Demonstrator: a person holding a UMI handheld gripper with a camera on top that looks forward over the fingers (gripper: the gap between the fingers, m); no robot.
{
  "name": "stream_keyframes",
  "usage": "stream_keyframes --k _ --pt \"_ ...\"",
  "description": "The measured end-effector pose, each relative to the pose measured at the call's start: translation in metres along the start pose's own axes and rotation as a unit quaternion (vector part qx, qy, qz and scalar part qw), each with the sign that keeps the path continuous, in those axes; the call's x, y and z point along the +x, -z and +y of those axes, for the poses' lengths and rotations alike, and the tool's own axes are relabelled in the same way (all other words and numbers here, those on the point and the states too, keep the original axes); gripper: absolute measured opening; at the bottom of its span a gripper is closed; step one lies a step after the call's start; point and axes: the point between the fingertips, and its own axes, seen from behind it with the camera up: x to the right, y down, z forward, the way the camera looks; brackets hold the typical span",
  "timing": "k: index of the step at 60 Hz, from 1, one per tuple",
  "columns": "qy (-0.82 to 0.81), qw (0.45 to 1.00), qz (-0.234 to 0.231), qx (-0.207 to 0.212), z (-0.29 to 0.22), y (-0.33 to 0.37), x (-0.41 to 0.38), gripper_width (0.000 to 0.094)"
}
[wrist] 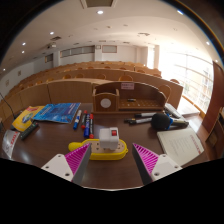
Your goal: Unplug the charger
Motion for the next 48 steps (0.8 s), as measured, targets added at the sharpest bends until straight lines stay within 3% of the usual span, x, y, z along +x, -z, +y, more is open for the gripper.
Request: stream_keyframes --k 8,16,32,48 --pt "-0.017 1.000 -0.020 0.011 -0.013 -0.048 -0.003 0.0700" --pt "-0.025 0.999 -0.038 0.020 -0.016 -0.071 -0.015 0.0401" --pt "-0.019 0.999 -0.026 0.034 -0.020 -0.071 -0.012 0.0269" --pt "-0.036 0.998 -0.051 0.017 -0.021 -0.065 -0.011 0.0265"
